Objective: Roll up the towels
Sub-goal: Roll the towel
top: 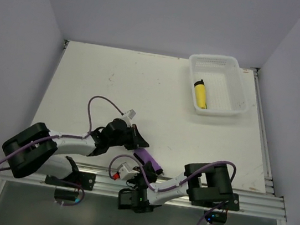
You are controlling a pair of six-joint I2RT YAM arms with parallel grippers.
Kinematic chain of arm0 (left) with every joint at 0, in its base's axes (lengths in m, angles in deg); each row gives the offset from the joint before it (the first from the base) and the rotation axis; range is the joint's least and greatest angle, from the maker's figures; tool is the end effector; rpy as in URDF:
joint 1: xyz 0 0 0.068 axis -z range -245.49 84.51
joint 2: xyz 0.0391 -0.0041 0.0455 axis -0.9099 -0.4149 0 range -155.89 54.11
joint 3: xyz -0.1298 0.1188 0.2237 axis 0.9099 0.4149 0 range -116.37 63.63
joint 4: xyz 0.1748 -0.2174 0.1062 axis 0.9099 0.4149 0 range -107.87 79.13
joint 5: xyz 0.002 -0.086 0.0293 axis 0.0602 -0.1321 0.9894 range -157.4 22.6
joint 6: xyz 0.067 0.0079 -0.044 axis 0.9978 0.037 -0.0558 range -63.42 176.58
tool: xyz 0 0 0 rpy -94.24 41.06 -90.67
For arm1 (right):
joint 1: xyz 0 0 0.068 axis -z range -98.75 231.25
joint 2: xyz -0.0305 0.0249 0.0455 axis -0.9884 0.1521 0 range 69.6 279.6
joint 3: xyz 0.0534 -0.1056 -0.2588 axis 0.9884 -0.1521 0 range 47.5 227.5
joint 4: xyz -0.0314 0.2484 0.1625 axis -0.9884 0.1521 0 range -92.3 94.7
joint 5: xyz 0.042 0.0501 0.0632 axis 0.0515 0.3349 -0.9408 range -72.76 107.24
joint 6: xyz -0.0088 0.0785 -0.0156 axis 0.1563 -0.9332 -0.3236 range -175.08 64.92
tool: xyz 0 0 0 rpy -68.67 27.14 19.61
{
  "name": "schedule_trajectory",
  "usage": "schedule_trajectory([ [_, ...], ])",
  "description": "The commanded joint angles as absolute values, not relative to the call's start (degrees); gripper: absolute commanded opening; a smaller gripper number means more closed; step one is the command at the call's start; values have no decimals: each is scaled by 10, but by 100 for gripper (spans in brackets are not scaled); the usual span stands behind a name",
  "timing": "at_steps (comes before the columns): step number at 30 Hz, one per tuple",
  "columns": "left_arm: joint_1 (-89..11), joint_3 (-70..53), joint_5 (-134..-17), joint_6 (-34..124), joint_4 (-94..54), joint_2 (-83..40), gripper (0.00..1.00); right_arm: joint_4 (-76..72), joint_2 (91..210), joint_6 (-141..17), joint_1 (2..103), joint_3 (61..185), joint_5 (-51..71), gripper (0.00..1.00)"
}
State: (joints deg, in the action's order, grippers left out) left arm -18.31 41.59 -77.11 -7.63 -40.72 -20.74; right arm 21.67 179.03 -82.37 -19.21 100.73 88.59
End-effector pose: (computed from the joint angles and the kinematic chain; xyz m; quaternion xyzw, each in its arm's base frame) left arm 0.1891 -0.2213 0.1187 -0.0858 0.8595 -0.4531 0.2204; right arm 0.0038 0.3426 0.0763 -0.4422 0.6797 -0.1933 0.5524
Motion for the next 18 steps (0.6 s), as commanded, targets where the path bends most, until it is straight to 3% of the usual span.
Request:
schedule_trajectory([
  [1, -177, 446, -783, -116, -483, -234, 2, 251, 1799, -870, -196, 1022, 903, 0],
  [8, -152, 508, -773, -148, -543, -261, 0, 249, 1808, -866, -196, 1027, 898, 2],
  [18, -115, 548, -720, -164, -534, -258, 0, 265, 1781, -915, -196, 1018, 886, 42],
])
